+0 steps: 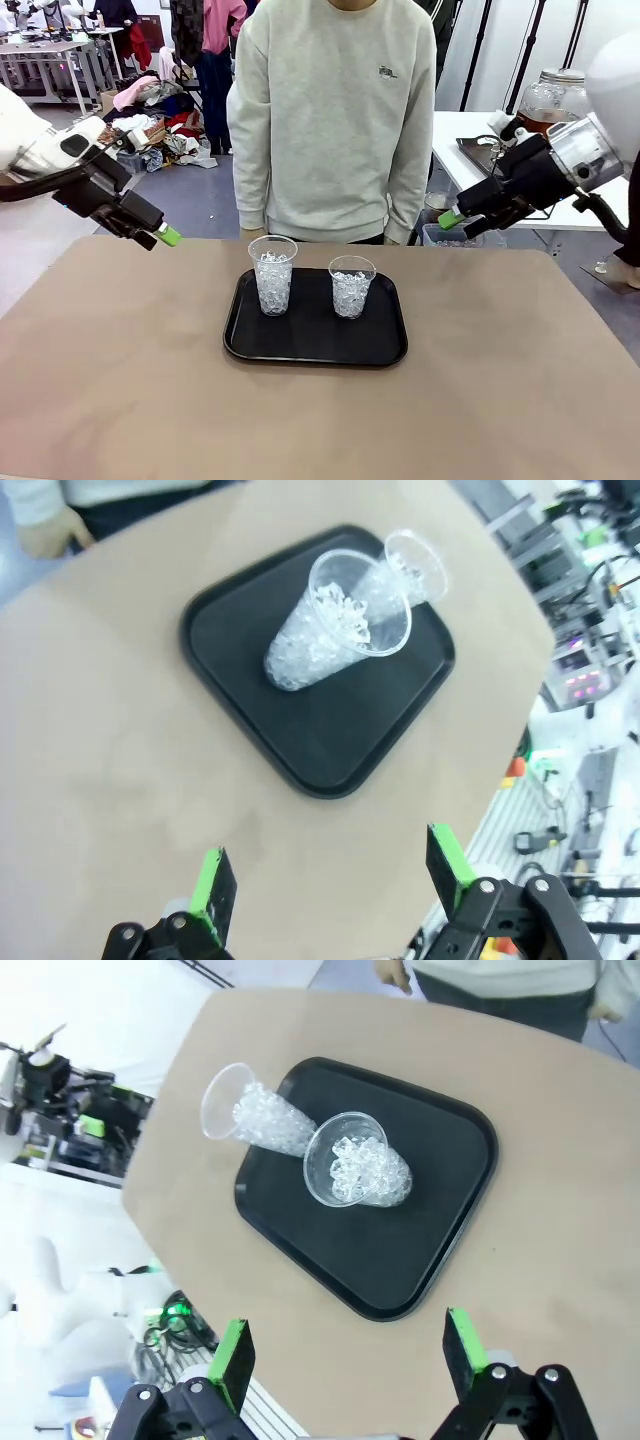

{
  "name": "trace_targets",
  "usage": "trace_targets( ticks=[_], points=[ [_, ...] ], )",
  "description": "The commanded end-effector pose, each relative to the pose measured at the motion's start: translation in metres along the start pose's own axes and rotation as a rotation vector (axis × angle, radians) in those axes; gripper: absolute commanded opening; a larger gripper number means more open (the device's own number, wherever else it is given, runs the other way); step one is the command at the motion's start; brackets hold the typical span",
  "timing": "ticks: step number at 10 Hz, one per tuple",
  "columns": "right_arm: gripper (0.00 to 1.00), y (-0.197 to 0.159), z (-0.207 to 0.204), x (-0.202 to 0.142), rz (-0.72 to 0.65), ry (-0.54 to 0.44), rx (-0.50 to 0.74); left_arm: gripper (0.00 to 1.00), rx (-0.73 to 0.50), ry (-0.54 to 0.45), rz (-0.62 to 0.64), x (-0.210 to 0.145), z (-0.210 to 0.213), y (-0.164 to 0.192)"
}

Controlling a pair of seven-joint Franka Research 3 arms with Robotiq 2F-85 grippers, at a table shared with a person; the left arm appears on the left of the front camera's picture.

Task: Pour the drink into the iced cup.
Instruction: Pick up the iced cup indicated by the human and present it to them.

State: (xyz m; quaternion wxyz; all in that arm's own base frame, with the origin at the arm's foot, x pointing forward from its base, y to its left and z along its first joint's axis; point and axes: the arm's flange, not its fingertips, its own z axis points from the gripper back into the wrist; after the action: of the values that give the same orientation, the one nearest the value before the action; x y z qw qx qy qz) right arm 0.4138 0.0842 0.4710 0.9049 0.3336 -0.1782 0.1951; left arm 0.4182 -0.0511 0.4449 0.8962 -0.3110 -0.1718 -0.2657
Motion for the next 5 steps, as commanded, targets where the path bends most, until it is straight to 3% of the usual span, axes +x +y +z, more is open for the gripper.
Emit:
trace_targets(
  ticks=[1,2,3,4,5],
  points=[
    [1.0,-0.0119,-0.0054,0.0085,-0.01,-0.001,0.068,1.0,-0.082,-0.003,0.035,0.0049,-0.0043,0.0135],
    [1.0,-0.0121,-0.0079,0.0087,-0.001,0.009,0.065,1.0,-0.077,0.005,0.042,0.003,-0.0053,0.016],
    [1.0,-0.0076,-0.0103,0.0083,0.059,0.013,-0.038,1.0,-0.04,0.0,0.029,-0.0018,-0.0027,0.0073],
    [1.0,-0.0106,-0.0031,-0.0009,-0.031,0.009,0.044,1.0,-0.04,0.0,0.029,-0.0018,-0.0027,0.0073],
    [1.0,-0.0106,-0.0031,-0.0009,-0.031,0.009,0.044,1.0,-0.04,0.0,0.029,-0.0018,-0.0027,0.0073]
  ],
)
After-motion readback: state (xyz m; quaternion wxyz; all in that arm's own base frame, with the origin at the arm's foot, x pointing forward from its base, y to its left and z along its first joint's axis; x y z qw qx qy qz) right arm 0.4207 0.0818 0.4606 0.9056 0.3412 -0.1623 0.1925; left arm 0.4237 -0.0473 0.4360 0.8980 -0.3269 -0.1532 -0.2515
